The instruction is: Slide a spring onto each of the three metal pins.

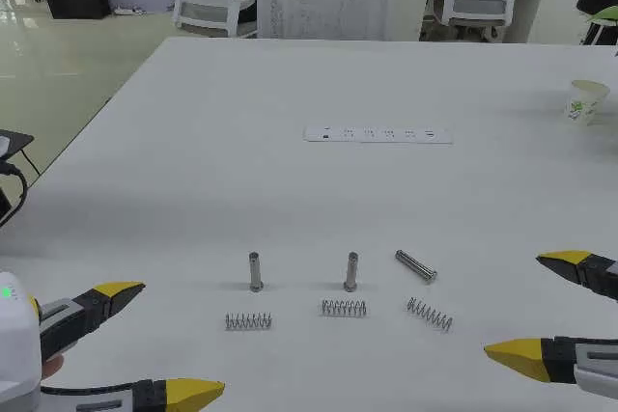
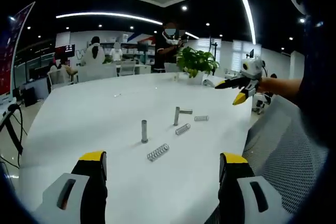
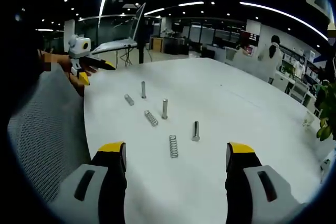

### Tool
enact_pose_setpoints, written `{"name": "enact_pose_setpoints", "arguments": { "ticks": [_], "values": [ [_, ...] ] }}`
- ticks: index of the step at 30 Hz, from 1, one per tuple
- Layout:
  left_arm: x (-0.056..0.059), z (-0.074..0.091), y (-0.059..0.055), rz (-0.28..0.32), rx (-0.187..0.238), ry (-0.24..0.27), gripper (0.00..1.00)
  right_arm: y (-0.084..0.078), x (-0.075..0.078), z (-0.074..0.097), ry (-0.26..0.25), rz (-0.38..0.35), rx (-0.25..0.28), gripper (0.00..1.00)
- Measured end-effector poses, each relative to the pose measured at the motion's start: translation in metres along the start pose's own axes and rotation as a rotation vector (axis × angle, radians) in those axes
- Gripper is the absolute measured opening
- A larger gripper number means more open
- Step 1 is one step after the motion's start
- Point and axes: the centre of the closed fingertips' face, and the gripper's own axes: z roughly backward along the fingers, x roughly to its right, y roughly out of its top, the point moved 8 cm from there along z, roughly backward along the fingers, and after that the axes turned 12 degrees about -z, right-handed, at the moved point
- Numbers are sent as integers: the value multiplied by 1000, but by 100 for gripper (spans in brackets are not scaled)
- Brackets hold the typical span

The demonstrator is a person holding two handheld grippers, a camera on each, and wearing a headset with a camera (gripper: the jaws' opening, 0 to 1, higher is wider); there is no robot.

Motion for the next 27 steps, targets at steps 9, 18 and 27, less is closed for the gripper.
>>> {"name": "enact_pose_setpoints", "arguments": {
  "ticks": [9,18,27],
  "values": [
    [0,0,-1,3,-2,2,85,0,1,-2,5,1,-5,77],
    [-1,-1,-2,7,1,6,85,0,2,-4,7,4,-7,77],
    [-1,-1,-2,9,1,12,85,0,2,-6,12,9,-15,77]
  ]
}}
